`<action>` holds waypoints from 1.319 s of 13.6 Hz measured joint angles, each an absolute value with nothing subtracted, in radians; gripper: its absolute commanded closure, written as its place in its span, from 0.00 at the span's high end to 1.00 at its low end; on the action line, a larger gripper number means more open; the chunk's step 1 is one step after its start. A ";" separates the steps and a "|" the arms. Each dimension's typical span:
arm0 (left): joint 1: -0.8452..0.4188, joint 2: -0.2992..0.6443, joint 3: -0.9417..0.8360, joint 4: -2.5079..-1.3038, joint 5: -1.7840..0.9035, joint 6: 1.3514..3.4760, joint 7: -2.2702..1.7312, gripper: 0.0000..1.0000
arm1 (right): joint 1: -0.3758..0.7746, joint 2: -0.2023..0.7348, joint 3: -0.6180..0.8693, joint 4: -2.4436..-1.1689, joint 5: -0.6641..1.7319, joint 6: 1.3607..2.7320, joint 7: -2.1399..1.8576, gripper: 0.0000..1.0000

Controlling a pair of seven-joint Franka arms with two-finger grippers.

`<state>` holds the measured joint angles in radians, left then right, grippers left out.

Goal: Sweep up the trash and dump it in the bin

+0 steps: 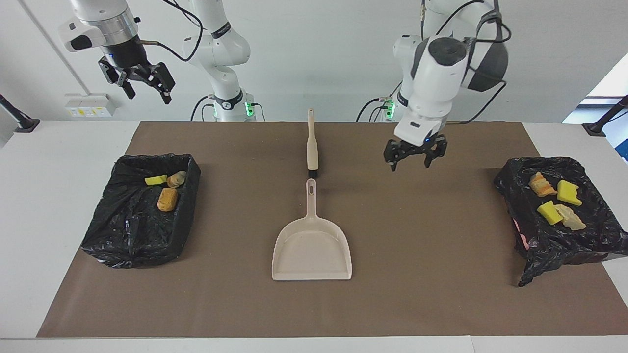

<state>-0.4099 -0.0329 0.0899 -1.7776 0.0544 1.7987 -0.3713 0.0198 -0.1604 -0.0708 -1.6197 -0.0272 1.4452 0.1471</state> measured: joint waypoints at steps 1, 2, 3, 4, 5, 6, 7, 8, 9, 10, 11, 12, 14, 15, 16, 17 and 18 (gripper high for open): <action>-0.384 -0.073 0.091 -1.786 0.054 1.785 -0.339 1.00 | 0.020 -0.160 -0.071 -1.620 -0.027 1.445 0.147 1.00; -0.360 -0.106 0.092 -1.785 0.054 1.755 -0.286 1.00 | 0.020 -0.160 -0.071 -1.620 -0.027 1.445 0.147 1.00; -0.334 -0.136 0.094 -1.778 0.054 1.709 -0.213 1.00 | 0.020 -0.160 -0.071 -1.620 -0.027 1.445 0.147 1.00; -0.308 -0.158 0.095 -1.756 0.054 1.654 -0.133 1.00 | 0.020 -0.160 -0.071 -1.620 -0.027 1.445 0.147 1.00; -0.282 -0.171 0.097 -1.719 0.054 1.596 -0.054 1.00 | 0.020 -0.160 -0.071 -1.620 -0.027 1.445 0.147 1.00; -0.254 -0.177 0.100 -1.670 0.054 1.545 0.016 1.00 | 0.020 -0.160 -0.071 -1.620 -0.027 1.445 0.147 1.00; -0.232 -0.176 0.103 -1.630 0.054 1.510 0.059 1.00 | 0.020 -0.160 -0.071 -1.620 -0.027 1.445 0.147 1.00; -0.219 -0.174 0.106 -1.601 0.054 1.481 0.080 1.00 | 0.020 -0.160 -0.071 -1.620 -0.027 1.445 0.147 1.00; -0.213 -0.169 0.109 -1.575 0.054 1.452 0.088 1.00 | 0.020 -0.160 -0.071 -1.620 -0.027 1.445 0.147 1.00; -0.213 -0.160 0.115 -1.550 0.051 1.432 0.089 1.00 | 0.020 -0.160 -0.071 -1.620 -0.027 1.445 0.147 1.00; -0.213 -0.149 0.122 -1.523 0.042 1.412 0.089 1.00 | 0.020 -0.160 -0.071 -1.620 -0.027 1.445 0.147 1.00; -0.213 -0.133 0.133 -1.495 0.031 1.393 0.089 1.00 | 0.020 -0.160 -0.071 -1.620 -0.027 1.445 0.147 1.00; -0.213 -0.098 0.150 -1.446 0.014 1.368 0.093 1.00 | 0.020 -0.160 -0.071 -1.620 -0.027 1.445 0.147 1.00; -0.213 -0.080 0.152 -1.427 0.012 1.362 0.094 1.00 | 0.020 -0.160 -0.071 -1.620 -0.027 1.445 0.147 1.00; -0.213 -0.062 0.152 -1.412 0.011 1.359 0.094 1.00 | 0.020 -0.160 -0.071 -1.620 -0.027 1.445 0.147 1.00; -0.213 -0.044 0.152 -1.399 0.010 1.356 0.095 1.00 | 0.020 -0.160 -0.071 -1.620 -0.027 1.445 0.147 1.00; -0.213 -0.031 0.152 -1.389 0.010 1.354 0.096 1.00 | 0.020 -0.160 -0.071 -1.620 -0.027 1.445 0.147 1.00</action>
<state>-0.2131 -0.0312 0.1521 -1.3886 0.0100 1.3543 0.0964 0.0198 -0.1604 -0.0708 -1.6197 -0.0272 1.4452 0.1471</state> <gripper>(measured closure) 0.000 0.000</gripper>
